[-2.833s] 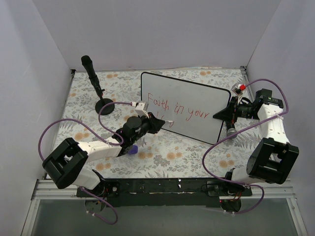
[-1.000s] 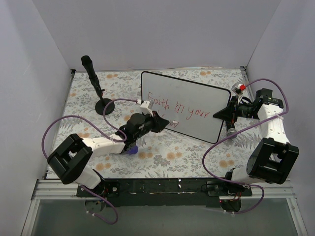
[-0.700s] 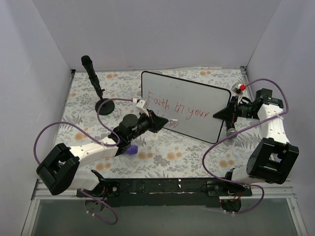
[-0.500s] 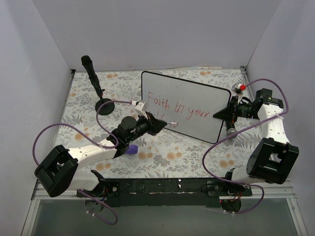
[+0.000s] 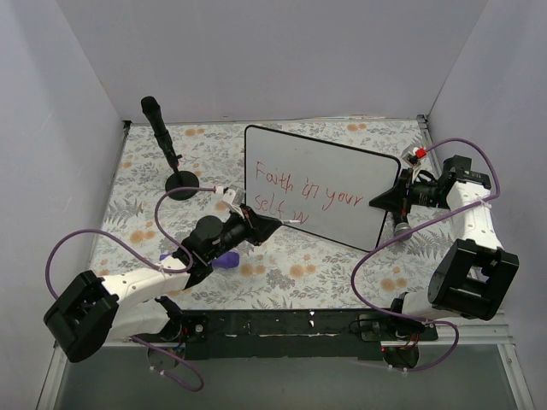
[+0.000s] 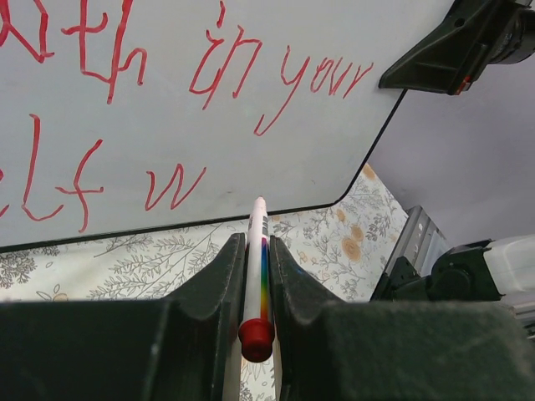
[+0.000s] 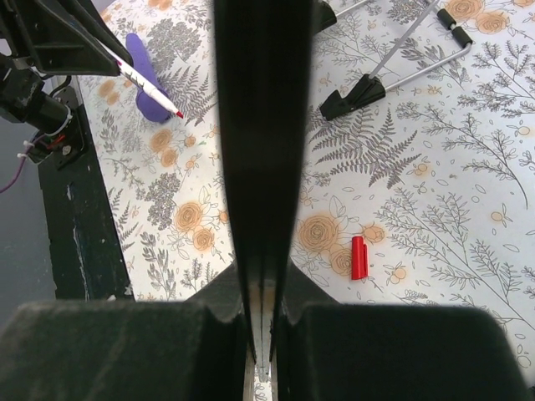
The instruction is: Write a sentence on the whiteboard
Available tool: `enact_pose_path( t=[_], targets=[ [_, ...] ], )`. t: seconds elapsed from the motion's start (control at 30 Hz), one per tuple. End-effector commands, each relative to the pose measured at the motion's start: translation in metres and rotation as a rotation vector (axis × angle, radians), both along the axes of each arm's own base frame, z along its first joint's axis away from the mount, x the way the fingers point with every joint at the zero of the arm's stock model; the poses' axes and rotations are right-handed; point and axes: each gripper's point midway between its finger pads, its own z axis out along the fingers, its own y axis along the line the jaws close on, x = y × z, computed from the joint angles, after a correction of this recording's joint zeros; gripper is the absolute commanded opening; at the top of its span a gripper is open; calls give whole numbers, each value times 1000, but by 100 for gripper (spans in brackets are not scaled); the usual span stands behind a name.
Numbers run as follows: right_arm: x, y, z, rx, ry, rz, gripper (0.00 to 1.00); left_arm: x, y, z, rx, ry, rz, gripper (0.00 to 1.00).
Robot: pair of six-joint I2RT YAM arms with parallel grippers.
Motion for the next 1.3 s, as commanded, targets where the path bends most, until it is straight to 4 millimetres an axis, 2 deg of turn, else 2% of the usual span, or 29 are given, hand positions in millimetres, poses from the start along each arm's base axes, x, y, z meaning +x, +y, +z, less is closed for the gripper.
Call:
enact_pose_path(
  t=[0.0,0.03,0.67,0.8,0.83,0.93,0.97,1.03,1.07,1.13,1.27],
  targets=[
    [-7,1,-6,-58,11,10,1,-5,9,6,-55,-21,17,0],
    [-7,1,-6,-57,14,9,1,-4,10,12,-78,-33,24,0],
    [-8,3,-7,-70,12,10,1,-13,27,14,-173,12,61,0],
    [-7,4,-8,-72,16,10,1,-12,18,16,-141,-1,21,0],
    [-7,3,-8,-72,14,10,1,-14,13,10,-118,6,-10,0],
    [-7,4,-8,-72,13,11,1,-13,0,16,-96,-25,-64,0],
    [-7,4,-9,-74,18,10,1,-12,-3,11,-81,-17,-70,0],
    [-7,4,-8,-71,17,10,1,-10,-10,18,-72,-58,-85,0],
    [-7,4,-9,-71,17,11,1,-6,-13,14,-54,-56,-82,0],
    [-7,4,-9,-73,16,12,1,1,-20,21,-34,-89,-85,0],
    [-7,4,-8,-72,12,10,1,12,-31,21,0,-108,-76,0]
  ],
)
